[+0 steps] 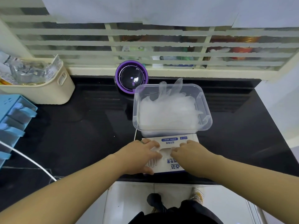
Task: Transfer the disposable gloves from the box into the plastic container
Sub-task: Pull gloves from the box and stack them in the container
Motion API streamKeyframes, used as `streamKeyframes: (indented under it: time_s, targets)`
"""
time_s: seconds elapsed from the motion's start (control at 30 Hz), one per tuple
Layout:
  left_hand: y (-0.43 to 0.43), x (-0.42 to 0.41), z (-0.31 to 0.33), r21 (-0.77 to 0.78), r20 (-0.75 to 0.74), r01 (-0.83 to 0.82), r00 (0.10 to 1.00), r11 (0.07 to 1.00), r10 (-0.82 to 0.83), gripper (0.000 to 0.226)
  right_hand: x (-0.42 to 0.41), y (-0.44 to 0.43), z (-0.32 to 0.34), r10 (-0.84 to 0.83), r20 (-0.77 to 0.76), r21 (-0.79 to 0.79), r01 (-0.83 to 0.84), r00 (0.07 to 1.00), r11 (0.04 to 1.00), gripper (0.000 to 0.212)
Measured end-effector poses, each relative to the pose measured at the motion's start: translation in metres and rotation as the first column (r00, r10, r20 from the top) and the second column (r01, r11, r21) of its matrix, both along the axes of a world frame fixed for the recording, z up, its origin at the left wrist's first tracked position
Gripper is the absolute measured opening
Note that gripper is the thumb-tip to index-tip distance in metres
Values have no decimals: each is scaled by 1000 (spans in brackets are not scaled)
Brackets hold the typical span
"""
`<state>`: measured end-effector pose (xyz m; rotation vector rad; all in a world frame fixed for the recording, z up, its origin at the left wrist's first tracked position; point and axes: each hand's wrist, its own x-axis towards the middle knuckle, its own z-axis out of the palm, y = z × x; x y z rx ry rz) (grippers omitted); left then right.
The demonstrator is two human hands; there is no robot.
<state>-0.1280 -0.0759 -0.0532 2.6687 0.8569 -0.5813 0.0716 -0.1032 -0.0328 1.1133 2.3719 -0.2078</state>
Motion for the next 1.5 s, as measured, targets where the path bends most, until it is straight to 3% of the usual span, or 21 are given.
streamKeyframes:
  time_s: [0.13,0.27,0.37,0.47,0.53,0.63,0.73,0.9,1.03,1.27,1.37,1.5]
  targets:
    - [0,0,0,-4,13,-6,1000,1000,6,63,0,-12,-5,-113,48,-32,114,992,993,34]
    - [-1,2,2,-22,14,-11,1000,1000,11,62,-2,-11,-6,-272,82,-218,283,959,934,45]
    - [-2,1,3,-36,12,-21,1000,999,21,62,-5,-4,-6,-299,95,-295,314,950,903,51]
    - [-1,1,4,-44,14,-21,1000,999,22,61,4,1,1,-319,31,-323,312,947,894,39]
    - [-1,1,5,-53,10,-23,1000,998,23,62,12,7,7,-313,-61,-256,288,948,923,35]
    - [-2,1,5,-63,11,-32,999,998,32,63,12,19,2,-121,-153,-39,117,981,992,33]
    - [-4,-1,4,-66,36,-55,998,996,57,70,1,21,-14,58,-132,-44,-64,990,997,37]
    - [-7,-4,2,-87,62,-111,991,990,116,77,-4,25,-31,68,-146,42,-63,987,997,36]
    - [-8,-4,3,-89,29,-150,988,985,153,86,4,22,-31,-32,-270,1,33,962,999,30]
    - [-7,1,12,-94,-30,-160,987,983,158,87,12,6,-1,-303,-510,-87,302,805,949,20]
    - [-7,4,14,-78,-39,-163,986,984,160,88,10,4,10,-381,-703,-113,434,601,894,13]
    - [-7,8,17,-30,-70,-133,989,991,131,77,8,11,41,-313,-895,-115,513,319,851,7]
